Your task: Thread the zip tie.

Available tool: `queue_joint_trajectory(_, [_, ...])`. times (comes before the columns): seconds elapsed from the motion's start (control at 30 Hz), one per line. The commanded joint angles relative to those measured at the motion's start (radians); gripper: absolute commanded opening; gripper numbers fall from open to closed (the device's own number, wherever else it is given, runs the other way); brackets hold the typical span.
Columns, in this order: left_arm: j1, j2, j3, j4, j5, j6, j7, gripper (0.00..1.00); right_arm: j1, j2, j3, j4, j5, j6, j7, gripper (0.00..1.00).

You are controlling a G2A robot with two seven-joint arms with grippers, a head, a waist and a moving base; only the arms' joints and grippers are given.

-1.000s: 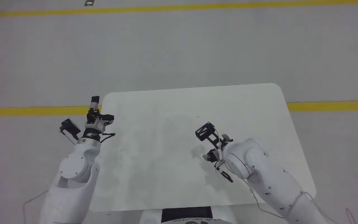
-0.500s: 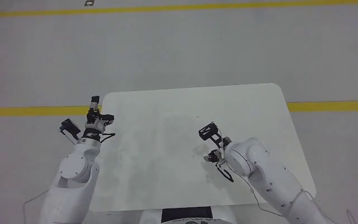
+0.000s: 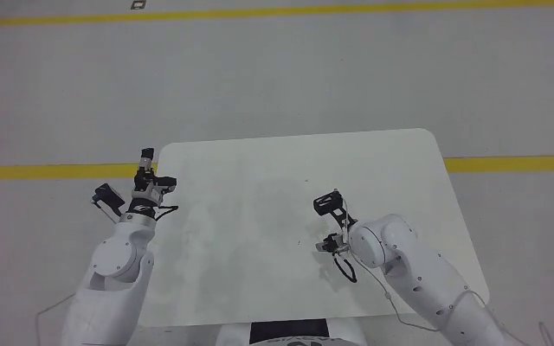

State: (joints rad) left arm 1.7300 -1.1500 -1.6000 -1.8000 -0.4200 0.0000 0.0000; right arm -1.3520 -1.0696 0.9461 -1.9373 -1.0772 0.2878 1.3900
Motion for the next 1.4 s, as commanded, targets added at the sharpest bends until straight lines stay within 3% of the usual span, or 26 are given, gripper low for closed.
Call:
queue_joint_trajectory(0.0, [0.000, 0.000, 0.000, 0.000, 0.000, 0.000, 0.000, 1.00, 0.000, 0.000, 0.000, 0.000, 0.000, 0.000, 0.000, 1.00])
queue_joint_trajectory(0.57, [0.000, 0.000, 0.000, 0.000, 0.000, 0.000, 0.000, 1.00, -0.023, -0.001, 0.000, 0.009, -0.064, 0.005, -0.081, 1.00])
queue_joint_trajectory(0.83, [0.000, 0.000, 0.000, 0.000, 0.000, 0.000, 0.000, 1.00, -0.033, -0.002, 0.009, -0.017, -0.153, 0.019, -0.056, 1.00])
queue_joint_trajectory(1.07, [0.000, 0.000, 0.000, 0.000, 0.000, 0.000, 0.000, 1.00, -0.034, -0.002, 0.009, -0.018, -0.155, 0.020, -0.056, 1.00])
queue_joint_trajectory(1.37, [0.000, 0.000, 0.000, 0.000, 0.000, 0.000, 0.000, 1.00, -0.060, -0.002, 0.041, -0.024, -0.166, -0.018, -0.105, 1.00])
